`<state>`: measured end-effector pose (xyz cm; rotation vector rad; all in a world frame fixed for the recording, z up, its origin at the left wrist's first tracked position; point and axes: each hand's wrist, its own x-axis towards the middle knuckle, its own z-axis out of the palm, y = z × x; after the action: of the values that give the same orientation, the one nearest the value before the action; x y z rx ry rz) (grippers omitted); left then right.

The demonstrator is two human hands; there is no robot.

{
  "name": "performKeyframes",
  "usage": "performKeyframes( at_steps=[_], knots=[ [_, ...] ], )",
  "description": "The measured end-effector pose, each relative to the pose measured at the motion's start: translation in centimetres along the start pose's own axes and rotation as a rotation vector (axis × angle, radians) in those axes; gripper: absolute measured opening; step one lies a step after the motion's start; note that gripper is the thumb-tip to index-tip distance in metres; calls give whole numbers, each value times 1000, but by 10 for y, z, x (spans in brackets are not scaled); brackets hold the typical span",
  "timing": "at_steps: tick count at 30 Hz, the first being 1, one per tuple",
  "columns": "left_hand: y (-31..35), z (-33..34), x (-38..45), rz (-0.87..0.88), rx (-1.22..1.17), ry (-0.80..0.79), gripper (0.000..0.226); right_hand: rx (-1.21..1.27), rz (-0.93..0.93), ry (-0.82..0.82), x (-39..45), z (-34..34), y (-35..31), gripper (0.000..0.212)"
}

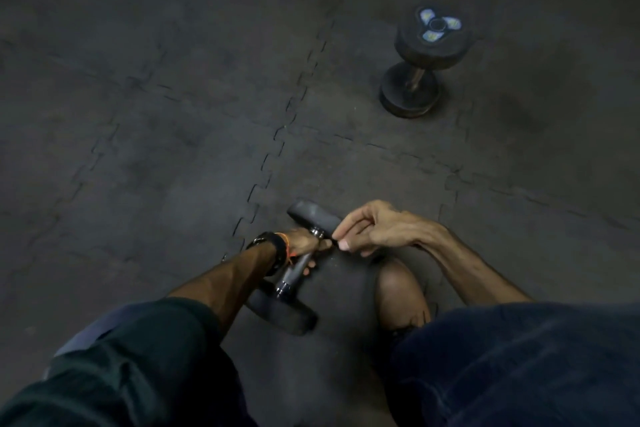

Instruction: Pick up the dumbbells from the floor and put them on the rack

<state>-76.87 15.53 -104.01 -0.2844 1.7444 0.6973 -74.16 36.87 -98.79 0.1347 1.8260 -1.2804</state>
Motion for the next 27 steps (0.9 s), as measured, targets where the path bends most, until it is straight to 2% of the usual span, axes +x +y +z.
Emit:
performKeyframes(
  at_steps=[6, 8, 11, 13, 14, 17, 21, 27],
  knots=[
    [-10, 3, 8, 62, -7, 140, 32, -80, -10, 146, 18, -20, -6, 24],
    [-5, -3, 2, 87, -87, 180, 49, -124, -19, 121, 17, -42, -12, 31],
    [6, -14, -17, 121, -183, 284, 75, -267, -35, 76, 1, -61, -37, 58],
    [15, -24, -33, 208, -217, 370, 85, -335, -138, 87, -14, -58, -63, 76],
    [25, -29, -50, 269, -230, 391, 83, -356, -220, 110, -22, -56, -78, 84],
    [81, -57, -136, 375, -298, 480, 51, -397, -405, 185, -61, -81, -160, 94],
    [146, -112, -264, 346, -667, 441, 25, -293, -565, 246, -121, -118, -301, 76],
    [223, -232, -534, 242, -908, 498, 33, -148, -745, 297, -231, -118, -560, 65]
  ],
)
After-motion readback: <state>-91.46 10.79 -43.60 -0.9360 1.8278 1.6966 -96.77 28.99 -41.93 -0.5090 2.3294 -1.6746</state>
